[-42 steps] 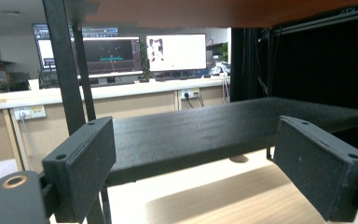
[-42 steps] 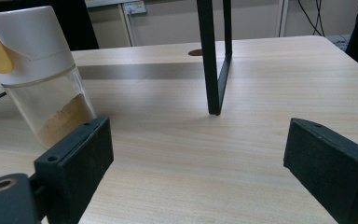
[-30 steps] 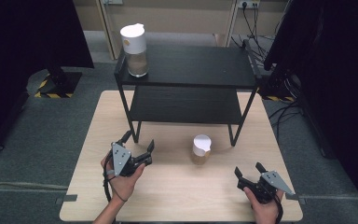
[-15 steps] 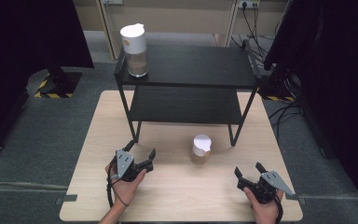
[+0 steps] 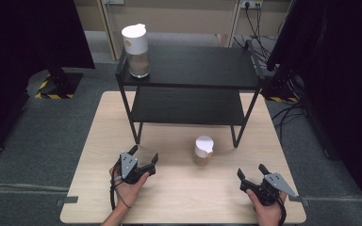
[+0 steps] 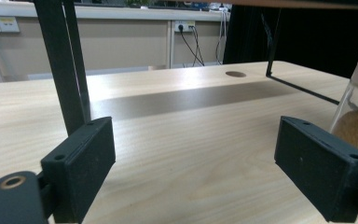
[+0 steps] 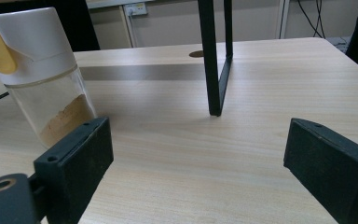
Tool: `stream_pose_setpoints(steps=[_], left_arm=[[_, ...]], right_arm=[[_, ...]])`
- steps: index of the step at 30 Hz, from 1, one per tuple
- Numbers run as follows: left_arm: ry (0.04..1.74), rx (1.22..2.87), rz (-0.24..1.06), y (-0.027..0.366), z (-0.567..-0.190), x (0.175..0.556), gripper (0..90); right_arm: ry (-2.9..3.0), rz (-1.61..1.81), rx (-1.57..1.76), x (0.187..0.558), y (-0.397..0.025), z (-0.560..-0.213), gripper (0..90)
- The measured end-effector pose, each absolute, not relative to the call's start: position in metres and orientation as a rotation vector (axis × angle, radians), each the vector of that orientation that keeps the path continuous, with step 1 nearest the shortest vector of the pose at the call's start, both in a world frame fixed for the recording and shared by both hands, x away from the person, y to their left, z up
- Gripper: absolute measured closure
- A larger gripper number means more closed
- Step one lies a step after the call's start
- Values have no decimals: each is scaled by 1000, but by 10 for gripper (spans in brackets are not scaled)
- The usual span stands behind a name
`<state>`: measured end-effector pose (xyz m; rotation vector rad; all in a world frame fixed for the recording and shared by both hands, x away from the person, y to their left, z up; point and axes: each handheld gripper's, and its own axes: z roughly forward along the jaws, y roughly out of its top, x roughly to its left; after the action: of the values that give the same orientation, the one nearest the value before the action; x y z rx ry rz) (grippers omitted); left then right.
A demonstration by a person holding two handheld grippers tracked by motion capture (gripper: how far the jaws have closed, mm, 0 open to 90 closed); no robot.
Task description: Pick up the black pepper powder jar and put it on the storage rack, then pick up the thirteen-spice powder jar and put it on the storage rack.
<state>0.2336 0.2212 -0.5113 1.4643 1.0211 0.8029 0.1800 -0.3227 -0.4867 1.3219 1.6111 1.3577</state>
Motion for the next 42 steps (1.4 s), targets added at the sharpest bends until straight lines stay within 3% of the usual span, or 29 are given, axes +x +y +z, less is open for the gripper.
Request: stream_pose_setpoints(steps=[25, 42], left_arm=[[1016, 1473, 798, 222, -511, 234, 117], [1013, 1474, 794, 222, -511, 235, 114]], right_arm=[[1615, 1360, 1305, 179, -320, -483, 83], [1696, 1473, 1152, 191, -284, -456, 83]])
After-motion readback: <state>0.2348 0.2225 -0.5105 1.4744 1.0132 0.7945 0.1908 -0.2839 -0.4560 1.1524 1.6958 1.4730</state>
